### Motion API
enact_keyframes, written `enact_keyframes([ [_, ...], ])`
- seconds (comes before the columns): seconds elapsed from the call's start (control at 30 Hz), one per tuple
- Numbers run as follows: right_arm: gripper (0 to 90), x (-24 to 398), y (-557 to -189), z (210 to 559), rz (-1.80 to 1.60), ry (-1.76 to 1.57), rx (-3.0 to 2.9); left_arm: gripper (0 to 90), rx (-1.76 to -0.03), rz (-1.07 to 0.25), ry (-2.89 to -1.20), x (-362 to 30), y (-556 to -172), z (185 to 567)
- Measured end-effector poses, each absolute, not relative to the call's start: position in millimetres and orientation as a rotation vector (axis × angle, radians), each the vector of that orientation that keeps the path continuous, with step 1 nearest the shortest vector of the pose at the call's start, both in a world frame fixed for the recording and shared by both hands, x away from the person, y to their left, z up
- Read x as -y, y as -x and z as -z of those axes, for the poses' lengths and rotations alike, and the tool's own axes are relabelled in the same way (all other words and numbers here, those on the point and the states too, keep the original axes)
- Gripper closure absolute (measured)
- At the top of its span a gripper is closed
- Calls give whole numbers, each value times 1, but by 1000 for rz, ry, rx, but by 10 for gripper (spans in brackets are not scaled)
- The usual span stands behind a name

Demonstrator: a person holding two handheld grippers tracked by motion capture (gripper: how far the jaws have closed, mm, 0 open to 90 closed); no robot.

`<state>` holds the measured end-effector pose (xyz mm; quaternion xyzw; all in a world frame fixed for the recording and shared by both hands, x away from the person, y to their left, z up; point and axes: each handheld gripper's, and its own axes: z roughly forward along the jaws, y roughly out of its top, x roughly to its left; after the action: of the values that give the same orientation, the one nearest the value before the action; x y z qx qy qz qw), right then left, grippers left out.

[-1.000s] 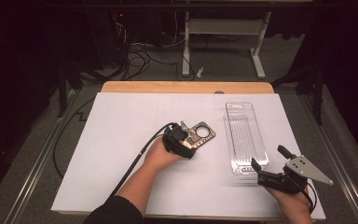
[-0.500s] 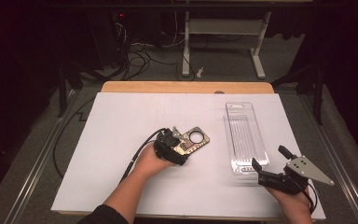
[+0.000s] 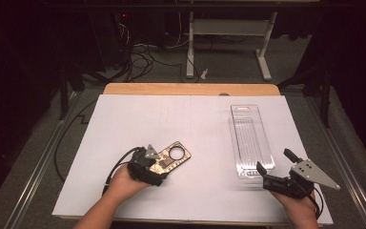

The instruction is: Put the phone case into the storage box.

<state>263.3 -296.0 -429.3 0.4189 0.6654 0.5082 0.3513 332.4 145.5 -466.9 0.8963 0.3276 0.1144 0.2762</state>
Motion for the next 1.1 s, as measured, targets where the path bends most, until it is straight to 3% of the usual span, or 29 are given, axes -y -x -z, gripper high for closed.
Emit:
enact_keyframes([
  [0.33,2,294,-264,431,-1310,-1081,-1733,127,-933,-312,-2370,-195,-297,469],
  [0.67,2,290,-265,432,-1303,-1080,-1743,126,-943,-315,-2382,-194,-296,468],
  [1.1,3,292,-264,432,-1303,-1091,-1740,125,-975,-226,-2545,-183,-310,457],
])
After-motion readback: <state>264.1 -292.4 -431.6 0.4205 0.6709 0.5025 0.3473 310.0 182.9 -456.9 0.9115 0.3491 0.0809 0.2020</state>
